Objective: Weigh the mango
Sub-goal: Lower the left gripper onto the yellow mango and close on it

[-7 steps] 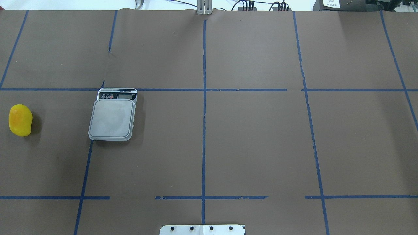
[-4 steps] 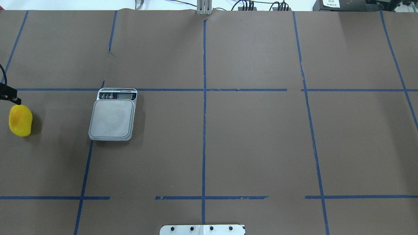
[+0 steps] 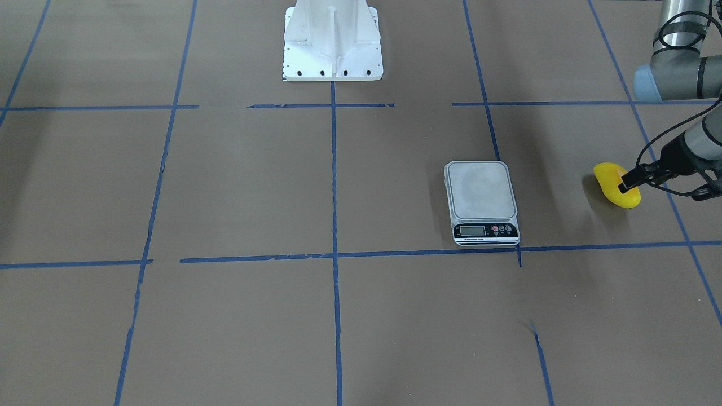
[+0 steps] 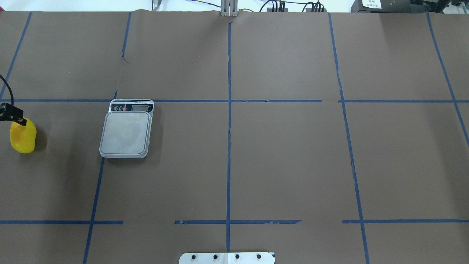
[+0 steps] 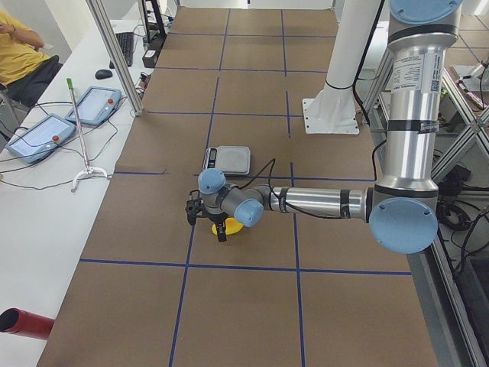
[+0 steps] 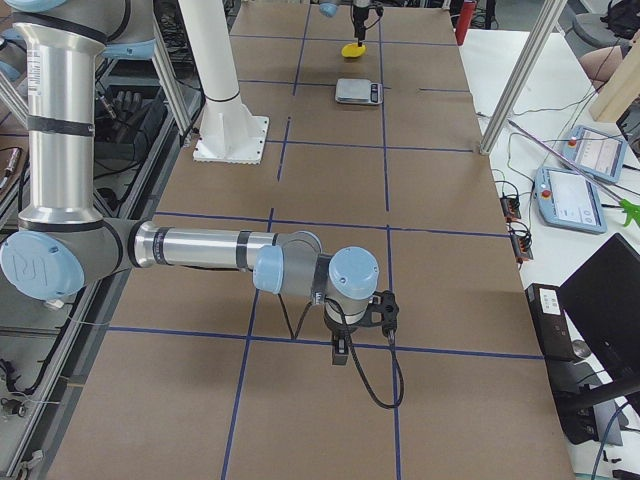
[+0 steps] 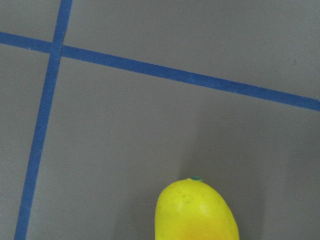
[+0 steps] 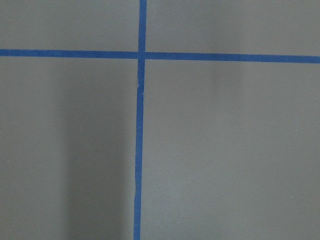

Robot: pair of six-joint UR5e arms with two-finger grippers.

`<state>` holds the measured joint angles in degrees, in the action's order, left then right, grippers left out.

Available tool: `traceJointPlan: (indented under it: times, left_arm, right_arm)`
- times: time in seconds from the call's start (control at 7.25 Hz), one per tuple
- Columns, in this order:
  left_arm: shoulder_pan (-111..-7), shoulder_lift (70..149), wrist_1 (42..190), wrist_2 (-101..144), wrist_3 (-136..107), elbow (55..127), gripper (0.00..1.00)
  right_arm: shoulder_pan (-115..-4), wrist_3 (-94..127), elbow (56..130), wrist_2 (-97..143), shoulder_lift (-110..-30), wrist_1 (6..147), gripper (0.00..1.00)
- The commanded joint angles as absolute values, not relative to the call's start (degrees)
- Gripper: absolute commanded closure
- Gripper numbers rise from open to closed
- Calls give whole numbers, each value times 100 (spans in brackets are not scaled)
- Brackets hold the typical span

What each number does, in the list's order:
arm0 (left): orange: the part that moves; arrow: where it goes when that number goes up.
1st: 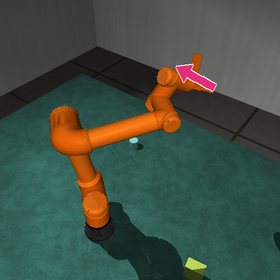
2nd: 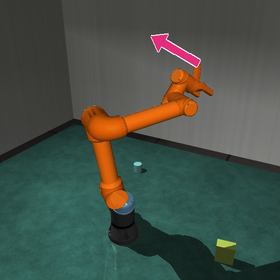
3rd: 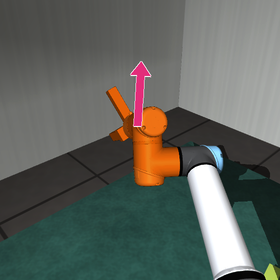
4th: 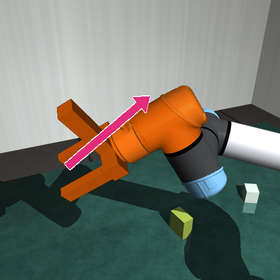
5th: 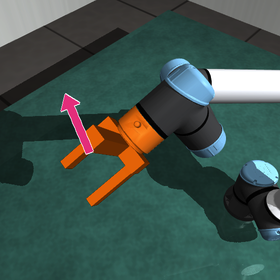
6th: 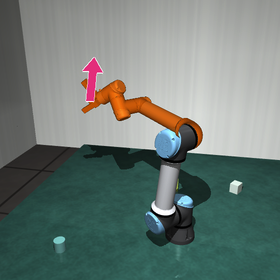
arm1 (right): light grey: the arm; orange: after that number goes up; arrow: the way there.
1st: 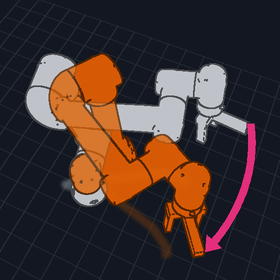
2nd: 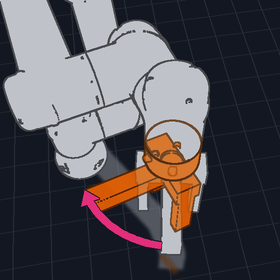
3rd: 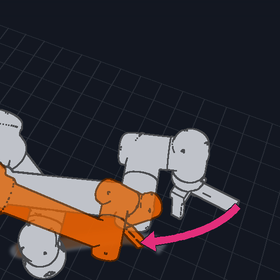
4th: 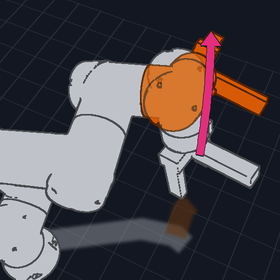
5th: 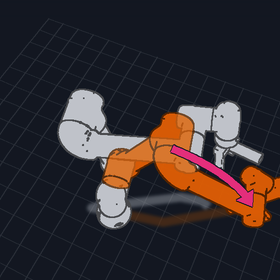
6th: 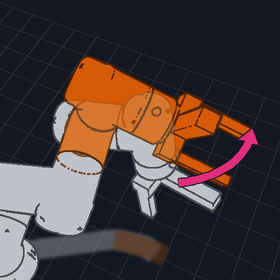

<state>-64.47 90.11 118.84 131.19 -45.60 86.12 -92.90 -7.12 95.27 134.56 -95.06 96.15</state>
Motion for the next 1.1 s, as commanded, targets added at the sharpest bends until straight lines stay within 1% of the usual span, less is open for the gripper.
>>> traceJointPlan:
  times: [0.0,0.14,0.28,0.41,0.55,0.69,0.97]
  left_arm:
    - [-6250,9018,12006,13131,-4562,8587,0]
    - [-6066,9009,11997,13131,-4562,8570,0]
    - [-5977,9009,12006,13131,-4562,8474,8]
    - [-5968,9000,12006,13140,-4579,8464,54]
    - [-5976,9000,11945,13122,-4579,8673,100]
    - [-6037,8965,11875,13174,-4588,8884,100]
    - [-6125,9078,10756,13333,-4605,10118,100]
  right_arm:
    - [-9290,-712,9527,13456,-9501,9615,0]
    - [-9290,-712,9527,13456,-9510,9615,0]
    - [-9290,-712,9527,13456,-9501,9615,0]
    - [-9290,-712,9527,13456,-9501,9615,0]
    - [-9290,-712,9527,13456,-9510,9615,0]
    - [-9290,-712,9527,13456,-9510,9615,0]
    - [-9290,-712,9527,13456,-9510,9615,0]
